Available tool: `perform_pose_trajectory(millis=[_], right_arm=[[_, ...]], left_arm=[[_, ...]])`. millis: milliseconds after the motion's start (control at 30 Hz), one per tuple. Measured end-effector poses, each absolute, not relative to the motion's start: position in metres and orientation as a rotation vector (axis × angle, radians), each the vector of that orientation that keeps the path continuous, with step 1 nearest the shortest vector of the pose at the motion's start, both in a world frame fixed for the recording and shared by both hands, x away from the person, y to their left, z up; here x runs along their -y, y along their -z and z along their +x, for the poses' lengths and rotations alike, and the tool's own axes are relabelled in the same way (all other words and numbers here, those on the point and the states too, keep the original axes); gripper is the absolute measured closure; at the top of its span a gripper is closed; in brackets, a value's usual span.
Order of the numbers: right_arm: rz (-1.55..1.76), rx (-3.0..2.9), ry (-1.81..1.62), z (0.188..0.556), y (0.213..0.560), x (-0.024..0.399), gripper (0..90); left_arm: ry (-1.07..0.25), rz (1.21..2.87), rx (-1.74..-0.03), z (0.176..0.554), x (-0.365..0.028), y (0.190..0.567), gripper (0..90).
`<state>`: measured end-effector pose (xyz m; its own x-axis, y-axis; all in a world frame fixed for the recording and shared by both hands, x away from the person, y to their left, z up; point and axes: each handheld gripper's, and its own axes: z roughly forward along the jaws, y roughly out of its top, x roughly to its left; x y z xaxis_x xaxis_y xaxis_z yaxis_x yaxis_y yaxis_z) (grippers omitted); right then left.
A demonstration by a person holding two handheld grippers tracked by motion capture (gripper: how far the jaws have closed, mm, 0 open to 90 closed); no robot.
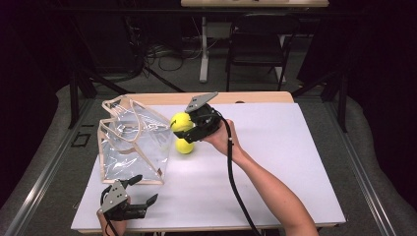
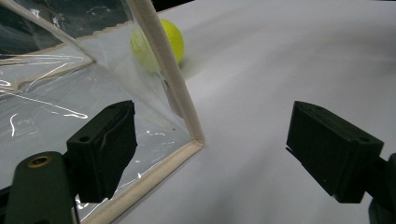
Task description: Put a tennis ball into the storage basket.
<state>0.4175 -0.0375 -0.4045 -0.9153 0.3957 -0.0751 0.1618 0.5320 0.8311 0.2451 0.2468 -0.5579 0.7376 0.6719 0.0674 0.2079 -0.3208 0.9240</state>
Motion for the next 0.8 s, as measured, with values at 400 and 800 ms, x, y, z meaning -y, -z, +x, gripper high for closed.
perform_pose_trajectory(millis=[400,800], right_arm=[[0.462,-2.513,-1.319,0.422,0.396,0.032,26.0],[0.467,-2.516,-1.316,0.429,0.391,0.027,26.0]], left_arm=[[-0.546,1.874,-0.679,0.245,-0.246,0.558,16.0],[-0.547,1.876,-0.678,0.245,-0.247,0.558,16.0]])
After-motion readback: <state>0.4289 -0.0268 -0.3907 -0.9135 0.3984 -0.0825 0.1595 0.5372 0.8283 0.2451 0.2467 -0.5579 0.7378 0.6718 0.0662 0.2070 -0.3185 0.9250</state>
